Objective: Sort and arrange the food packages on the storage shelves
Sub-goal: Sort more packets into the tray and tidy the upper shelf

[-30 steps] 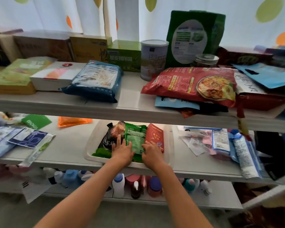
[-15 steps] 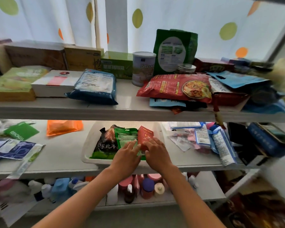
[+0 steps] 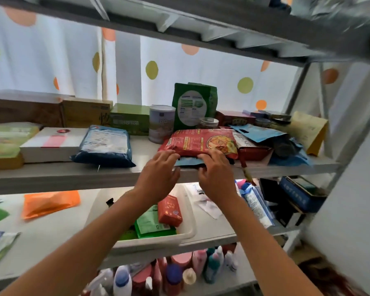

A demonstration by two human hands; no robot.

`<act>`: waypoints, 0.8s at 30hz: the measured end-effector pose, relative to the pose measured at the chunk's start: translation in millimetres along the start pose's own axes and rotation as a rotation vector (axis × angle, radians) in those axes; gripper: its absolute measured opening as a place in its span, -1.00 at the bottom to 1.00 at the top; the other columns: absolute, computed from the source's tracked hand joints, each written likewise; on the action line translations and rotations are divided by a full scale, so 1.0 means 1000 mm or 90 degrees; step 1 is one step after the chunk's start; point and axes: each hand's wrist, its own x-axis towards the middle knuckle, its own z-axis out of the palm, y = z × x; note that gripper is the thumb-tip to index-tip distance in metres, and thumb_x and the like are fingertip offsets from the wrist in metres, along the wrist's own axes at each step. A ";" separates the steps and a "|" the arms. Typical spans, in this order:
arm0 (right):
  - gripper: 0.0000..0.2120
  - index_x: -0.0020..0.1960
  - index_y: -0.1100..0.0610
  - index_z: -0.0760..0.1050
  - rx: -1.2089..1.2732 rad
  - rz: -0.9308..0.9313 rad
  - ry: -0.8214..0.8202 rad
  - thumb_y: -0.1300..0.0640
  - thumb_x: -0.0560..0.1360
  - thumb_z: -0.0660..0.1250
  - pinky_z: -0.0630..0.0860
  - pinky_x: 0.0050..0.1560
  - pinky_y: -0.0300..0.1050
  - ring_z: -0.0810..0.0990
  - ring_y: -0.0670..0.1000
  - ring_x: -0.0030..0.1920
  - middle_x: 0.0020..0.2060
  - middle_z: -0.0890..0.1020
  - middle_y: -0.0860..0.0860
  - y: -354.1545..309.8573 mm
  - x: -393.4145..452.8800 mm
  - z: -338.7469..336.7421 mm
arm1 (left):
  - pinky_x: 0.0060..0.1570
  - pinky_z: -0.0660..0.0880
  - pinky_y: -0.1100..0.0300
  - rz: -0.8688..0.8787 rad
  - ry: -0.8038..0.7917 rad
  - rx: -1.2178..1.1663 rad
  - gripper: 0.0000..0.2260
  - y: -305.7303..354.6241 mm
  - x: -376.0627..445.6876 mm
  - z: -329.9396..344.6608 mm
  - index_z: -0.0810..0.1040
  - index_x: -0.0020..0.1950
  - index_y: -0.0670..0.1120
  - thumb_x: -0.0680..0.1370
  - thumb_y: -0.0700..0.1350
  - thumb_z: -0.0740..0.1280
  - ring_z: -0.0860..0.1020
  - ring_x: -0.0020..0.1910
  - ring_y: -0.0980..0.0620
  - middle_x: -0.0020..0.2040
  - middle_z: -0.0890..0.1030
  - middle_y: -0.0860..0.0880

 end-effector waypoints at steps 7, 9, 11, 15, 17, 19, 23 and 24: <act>-0.38 0.53 0.05 0.30 -0.218 0.068 -0.243 0.11 0.49 0.35 0.11 0.55 0.19 0.19 0.26 0.52 0.52 0.25 0.22 0.001 0.068 -0.009 | 0.39 0.35 -0.05 -0.018 -0.079 0.097 -0.56 -0.018 0.045 0.005 0.27 0.51 -0.05 0.65 0.05 0.17 0.27 0.49 -0.13 0.53 0.28 -0.14; -0.33 0.53 -0.01 0.26 -0.296 0.101 -0.294 0.02 0.48 0.40 0.09 0.54 0.27 0.15 0.29 0.53 0.52 0.21 0.23 0.009 0.076 -0.013 | 0.44 0.30 -0.04 -0.007 -0.099 0.103 -0.53 -0.015 0.054 0.009 0.24 0.53 -0.04 0.66 0.09 0.15 0.23 0.52 -0.13 0.55 0.25 -0.13; -0.32 0.56 -0.02 0.22 -0.322 0.149 -0.321 0.05 0.50 0.39 0.01 0.52 0.37 0.03 0.31 0.58 0.57 0.11 0.26 0.019 0.080 -0.017 | 0.49 0.22 -0.05 -0.002 -0.129 0.099 -0.50 -0.012 0.064 0.013 0.19 0.57 -0.01 0.66 0.12 0.14 0.16 0.55 -0.13 0.57 0.21 -0.12; -0.46 0.51 -0.01 0.32 -0.235 0.204 -0.293 0.21 0.56 0.26 0.25 0.48 0.18 0.22 0.31 0.53 0.55 0.19 0.29 0.036 0.086 -0.022 | 0.48 0.19 -0.06 0.006 -0.164 0.096 -0.47 0.000 0.083 0.018 0.17 0.58 0.04 0.65 0.17 0.15 0.16 0.55 -0.14 0.59 0.17 -0.08; -0.52 0.46 0.00 0.42 -0.172 0.180 -0.250 0.24 0.57 0.20 0.42 0.35 0.06 0.44 0.24 0.39 0.44 0.41 0.23 0.041 0.087 -0.025 | 0.47 0.21 -0.07 0.000 -0.182 0.098 -0.43 0.003 0.091 0.020 0.14 0.59 0.06 0.63 0.20 0.17 0.18 0.54 -0.14 0.59 0.17 -0.06; -0.53 0.43 0.03 0.49 -0.126 0.157 -0.215 0.30 0.56 0.17 0.47 0.29 0.03 0.51 0.21 0.31 0.33 0.53 0.19 0.040 0.087 -0.030 | 0.45 0.24 -0.08 -0.005 -0.191 0.103 -0.38 0.005 0.098 0.022 0.12 0.60 0.06 0.61 0.22 0.21 0.23 0.52 -0.14 0.58 0.21 -0.04; -0.57 0.32 0.14 0.58 -0.077 0.123 -0.112 0.37 0.52 0.19 0.48 0.23 -0.01 0.54 0.20 0.24 0.23 0.57 0.19 0.030 0.098 -0.036 | 0.42 0.30 -0.12 -0.037 -0.159 0.068 -0.27 0.005 0.106 0.025 0.10 0.60 0.03 0.53 0.20 0.34 0.29 0.49 -0.14 0.56 0.26 -0.03; -0.59 0.28 0.16 0.60 -0.068 0.110 -0.090 0.37 0.52 0.19 0.49 0.21 -0.02 0.55 0.19 0.22 0.21 0.57 0.19 0.026 0.101 -0.037 | 0.40 0.32 -0.12 -0.054 -0.142 0.038 -0.26 0.006 0.107 0.025 0.11 0.60 0.02 0.52 0.16 0.37 0.30 0.48 -0.14 0.55 0.28 -0.03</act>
